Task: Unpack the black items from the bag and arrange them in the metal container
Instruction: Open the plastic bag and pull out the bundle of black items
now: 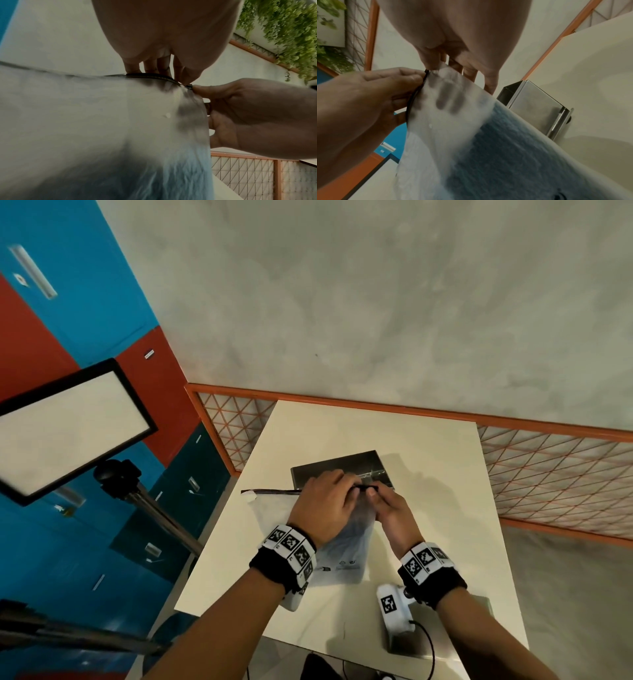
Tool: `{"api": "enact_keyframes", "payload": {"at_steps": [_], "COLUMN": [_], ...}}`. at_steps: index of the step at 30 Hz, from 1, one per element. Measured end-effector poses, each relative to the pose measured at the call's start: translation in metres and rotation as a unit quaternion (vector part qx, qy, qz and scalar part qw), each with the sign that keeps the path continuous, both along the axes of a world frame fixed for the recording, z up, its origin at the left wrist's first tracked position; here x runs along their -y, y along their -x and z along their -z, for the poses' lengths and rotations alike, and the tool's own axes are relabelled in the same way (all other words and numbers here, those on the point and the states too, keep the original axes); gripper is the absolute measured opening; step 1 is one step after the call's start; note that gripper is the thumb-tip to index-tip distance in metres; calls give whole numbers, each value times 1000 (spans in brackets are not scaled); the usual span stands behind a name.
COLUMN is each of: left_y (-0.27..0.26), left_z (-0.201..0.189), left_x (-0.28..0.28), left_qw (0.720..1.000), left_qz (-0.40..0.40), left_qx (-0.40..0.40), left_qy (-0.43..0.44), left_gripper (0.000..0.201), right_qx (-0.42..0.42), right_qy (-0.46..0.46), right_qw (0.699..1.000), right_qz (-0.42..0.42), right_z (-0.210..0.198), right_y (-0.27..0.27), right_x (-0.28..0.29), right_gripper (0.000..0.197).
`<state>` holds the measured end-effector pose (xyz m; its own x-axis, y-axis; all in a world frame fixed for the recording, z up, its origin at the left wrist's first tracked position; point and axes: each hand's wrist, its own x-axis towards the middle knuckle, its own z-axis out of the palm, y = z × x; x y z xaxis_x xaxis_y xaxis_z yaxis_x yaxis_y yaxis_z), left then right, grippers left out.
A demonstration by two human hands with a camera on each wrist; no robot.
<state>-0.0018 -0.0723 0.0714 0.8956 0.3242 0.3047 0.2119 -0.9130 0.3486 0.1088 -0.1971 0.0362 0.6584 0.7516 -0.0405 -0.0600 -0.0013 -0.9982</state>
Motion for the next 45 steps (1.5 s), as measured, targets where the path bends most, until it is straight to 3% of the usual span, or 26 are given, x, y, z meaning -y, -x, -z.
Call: {"api": "enact_keyframes", "payload": {"at_steps": [4,10,15,19,24,28,45], "left_y": [-8,-9,-7,-7,-9,-4,38], "left_z": [4,9,10,10,8,14,18], "left_x": [-1,-3,-6,-6,-3,-6,-41], "left_qw": [999,997,996,994,997,996,992], "left_qz": [13,1,12,-14,-44,-72,-122], "left_qx": [18,35,39,47,30,22,5], "left_qy": [38,65,82,94,56,45,23], "left_gripper": [25,6,18,11,8,11,11], "right_qx": [1,-20,-23,19,69,49,54], "right_qy": [-13,-12,-6,17,25,29,102], "right_qw": [1000,1000,1000,1000,996,994,982], "right_qz": [-4,-6,-5,-3,44,93,147], "right_z": [-1,6,-1,1,0,0,0], "right_y": [3,6,3,1,8,7,-2], "right_x": [-6,-12,-16,-21,-23,-27,-27], "right_gripper": [25,20,22,27,27,31,33]}}
